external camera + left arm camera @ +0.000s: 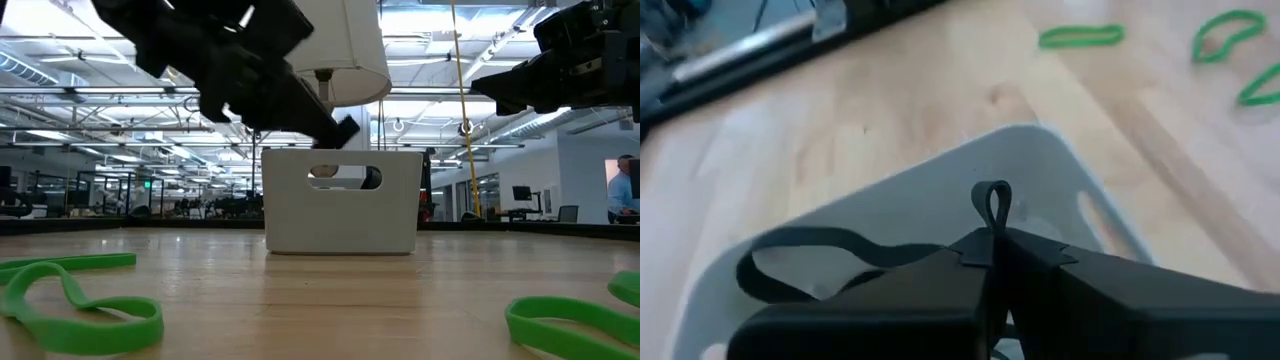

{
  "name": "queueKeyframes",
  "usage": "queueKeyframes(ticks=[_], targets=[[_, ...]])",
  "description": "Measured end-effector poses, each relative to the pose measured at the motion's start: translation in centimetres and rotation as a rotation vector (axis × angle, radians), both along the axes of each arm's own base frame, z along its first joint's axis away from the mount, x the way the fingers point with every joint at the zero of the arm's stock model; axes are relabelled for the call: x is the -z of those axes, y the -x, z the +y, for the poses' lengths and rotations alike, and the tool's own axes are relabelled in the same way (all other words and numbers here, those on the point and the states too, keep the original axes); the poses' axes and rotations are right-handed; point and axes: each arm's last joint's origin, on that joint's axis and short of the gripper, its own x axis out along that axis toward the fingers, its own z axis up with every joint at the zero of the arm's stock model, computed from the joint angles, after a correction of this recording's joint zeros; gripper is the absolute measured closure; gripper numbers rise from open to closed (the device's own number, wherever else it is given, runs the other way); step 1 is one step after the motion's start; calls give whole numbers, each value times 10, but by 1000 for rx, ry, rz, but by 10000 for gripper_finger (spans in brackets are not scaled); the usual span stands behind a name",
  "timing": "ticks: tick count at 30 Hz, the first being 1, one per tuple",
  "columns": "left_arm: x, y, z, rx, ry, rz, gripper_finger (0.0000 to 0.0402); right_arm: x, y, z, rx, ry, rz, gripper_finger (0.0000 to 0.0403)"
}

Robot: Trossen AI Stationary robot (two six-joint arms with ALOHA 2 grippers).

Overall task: Pick and place rubber bands into bin
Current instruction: Put the black rubber band into the gray bin, then put the green rubber band into the gray bin

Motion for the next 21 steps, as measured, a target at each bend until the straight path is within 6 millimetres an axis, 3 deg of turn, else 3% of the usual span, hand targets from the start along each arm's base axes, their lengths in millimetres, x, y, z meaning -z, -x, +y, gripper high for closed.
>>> queueKeyframes(ticks=[7, 15, 18, 21], targets=[[6, -11, 17, -101, 100, 39, 333, 3, 0, 0, 1, 17, 3, 403], [2, -8, 20, -125, 126, 56, 219, 1, 1, 0, 1, 20, -20, 403], [-10, -4, 15, -102, 73, 18, 197, 1, 1, 0, 1, 16, -20, 403], [-29, 10, 3, -79, -26, 21, 209, 1, 1, 0, 1, 14, -20, 403]])
